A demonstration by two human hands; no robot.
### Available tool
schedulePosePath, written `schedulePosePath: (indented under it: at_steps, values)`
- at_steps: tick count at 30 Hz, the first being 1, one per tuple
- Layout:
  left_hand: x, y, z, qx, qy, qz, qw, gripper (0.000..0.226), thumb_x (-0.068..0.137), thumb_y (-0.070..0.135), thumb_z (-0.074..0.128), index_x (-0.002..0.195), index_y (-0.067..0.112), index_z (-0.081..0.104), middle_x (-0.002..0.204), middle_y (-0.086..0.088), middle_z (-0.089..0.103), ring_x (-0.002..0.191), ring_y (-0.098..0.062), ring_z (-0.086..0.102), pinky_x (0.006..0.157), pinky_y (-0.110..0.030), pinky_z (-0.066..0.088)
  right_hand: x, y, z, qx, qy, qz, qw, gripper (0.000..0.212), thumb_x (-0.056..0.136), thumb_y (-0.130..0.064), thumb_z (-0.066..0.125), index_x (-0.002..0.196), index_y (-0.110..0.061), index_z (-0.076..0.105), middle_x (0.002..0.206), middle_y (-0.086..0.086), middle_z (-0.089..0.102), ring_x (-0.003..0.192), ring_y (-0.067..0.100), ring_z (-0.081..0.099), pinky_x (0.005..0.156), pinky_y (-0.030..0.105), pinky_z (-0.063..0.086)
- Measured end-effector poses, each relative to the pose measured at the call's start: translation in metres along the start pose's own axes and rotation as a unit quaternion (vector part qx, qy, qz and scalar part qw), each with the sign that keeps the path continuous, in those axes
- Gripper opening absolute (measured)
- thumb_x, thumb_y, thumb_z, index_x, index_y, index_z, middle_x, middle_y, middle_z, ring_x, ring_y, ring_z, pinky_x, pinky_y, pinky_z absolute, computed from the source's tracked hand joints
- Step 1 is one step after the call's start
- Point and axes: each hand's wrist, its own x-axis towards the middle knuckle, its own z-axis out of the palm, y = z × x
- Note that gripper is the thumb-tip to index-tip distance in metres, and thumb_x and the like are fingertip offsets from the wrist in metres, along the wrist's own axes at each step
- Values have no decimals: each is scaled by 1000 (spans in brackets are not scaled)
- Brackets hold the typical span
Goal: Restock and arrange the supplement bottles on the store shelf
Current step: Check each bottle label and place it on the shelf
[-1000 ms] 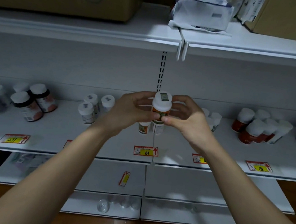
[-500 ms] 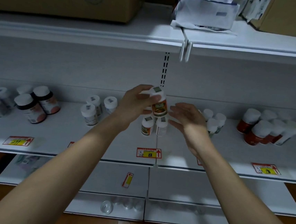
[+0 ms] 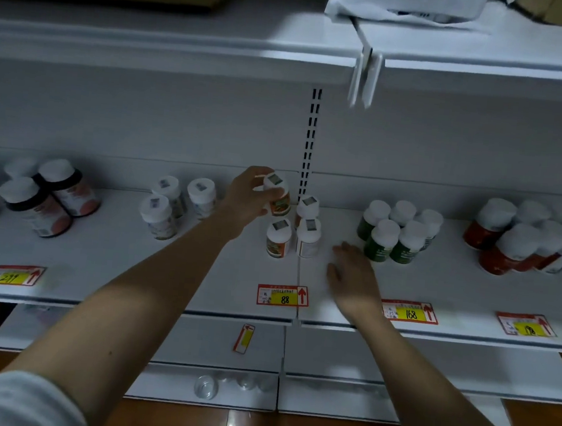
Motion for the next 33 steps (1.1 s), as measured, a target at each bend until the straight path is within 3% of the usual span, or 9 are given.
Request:
schedulePosePath:
  at_steps: [4, 8, 13, 16, 18, 21, 27, 30, 33]
  values:
    - [12, -19, 5, -5, -12, -43, 999, 35, 87, 8, 74, 114, 23, 58, 117, 2, 62, 106, -20, 62, 75, -28, 54, -2, 1, 5, -33, 30, -21, 999, 45, 103, -24, 45, 145, -10, 46, 155, 12, 40, 147, 28, 30, 123, 37, 19]
    - [19, -32, 9, -20, -10, -77, 997, 41, 83, 5, 76, 117, 23, 61, 109, 8, 64, 106, -19, 62, 81, -31, 54, -1, 1, 5, -30, 46, -15, 998, 44, 100, -24, 49, 143, -12, 50, 153, 10, 43, 146, 27, 33, 122, 35, 19]
    - [19, -34, 13, -43, -32, -110, 992, 45, 86, 2, 71, 125, 21, 61, 118, 0, 65, 112, -21, 60, 80, -33, 52, -1, 1, 6, -28, 62, -11, 998, 43, 98, -24, 52, 139, -13, 54, 151, 8, 46, 144, 25, 36, 121, 38, 24]
    - [13, -31, 13, -56, -38, -115, 991, 40, 95, 11, 63, 132, 24, 57, 131, -3, 60, 115, -20, 58, 90, -36, 49, -2, 0, 5, -17, 62, -9, 998, 43, 98, -23, 53, 140, -13, 54, 152, 8, 46, 145, 25, 35, 121, 38, 24]
    - [4, -33, 9, -42, -26, -105, 993, 44, 95, 18, 64, 136, 26, 53, 135, -1, 56, 117, -18, 55, 97, -38, 46, -2, 0, 4, -11, 57, -4, 998, 43, 99, -23, 52, 141, -13, 53, 153, 7, 44, 146, 24, 33, 121, 37, 22]
    - [-16, -45, 2, -21, 17, -69, 997, 45, 89, 23, 74, 130, 25, 55, 129, -1, 56, 113, -17, 57, 93, -37, 48, -3, -1, 3, -7, 53, -5, 999, 44, 99, -23, 52, 141, -12, 52, 153, 9, 44, 146, 25, 33, 121, 37, 22]
    - [-42, -67, 8, -5, 51, -33, 998, 38, 78, 3, 80, 109, 18, 63, 110, -7, 64, 102, -27, 66, 91, -44, 57, -3, -2, 1, -1, 46, -5, 999, 44, 99, -21, 52, 142, -10, 52, 153, 11, 43, 146, 26, 33, 121, 36, 21]
    - [-44, -67, 12, 16, 62, -21, 998, 33, 81, 5, 78, 106, 19, 61, 106, -4, 65, 97, -24, 66, 89, -38, 57, -4, -1, 1, 5, 42, -3, 999, 43, 99, -20, 52, 141, -9, 52, 153, 11, 44, 145, 27, 33, 121, 36, 21]
    - [-46, -59, 13, 48, 92, 24, 994, 35, 86, 21, 76, 116, 19, 59, 109, 3, 62, 100, -17, 62, 85, -27, 54, -4, -1, 1, 16, 43, -2, 999, 42, 99, -19, 53, 139, -9, 54, 151, 12, 45, 145, 28, 35, 121, 36, 22]
